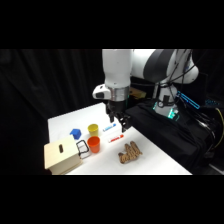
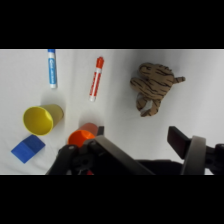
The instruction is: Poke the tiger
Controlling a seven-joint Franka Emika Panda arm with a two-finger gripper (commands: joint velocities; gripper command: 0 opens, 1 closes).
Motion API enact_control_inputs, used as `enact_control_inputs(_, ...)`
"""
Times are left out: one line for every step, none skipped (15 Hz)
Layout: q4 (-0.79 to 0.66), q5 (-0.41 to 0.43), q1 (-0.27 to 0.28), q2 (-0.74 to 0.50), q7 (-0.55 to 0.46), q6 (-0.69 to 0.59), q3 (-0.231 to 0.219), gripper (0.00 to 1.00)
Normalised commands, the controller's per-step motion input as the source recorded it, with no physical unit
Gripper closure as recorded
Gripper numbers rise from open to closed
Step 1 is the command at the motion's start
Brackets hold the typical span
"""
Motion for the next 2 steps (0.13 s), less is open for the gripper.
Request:
enact_control_inputs(0.00,0.060,-0.010,-0.19,0.02,-0.16,-0.020,0.00)
enact_control_inputs(0.00,0.081,-0.010,-0.18,0.01,-0.13,-0.017,0.00)
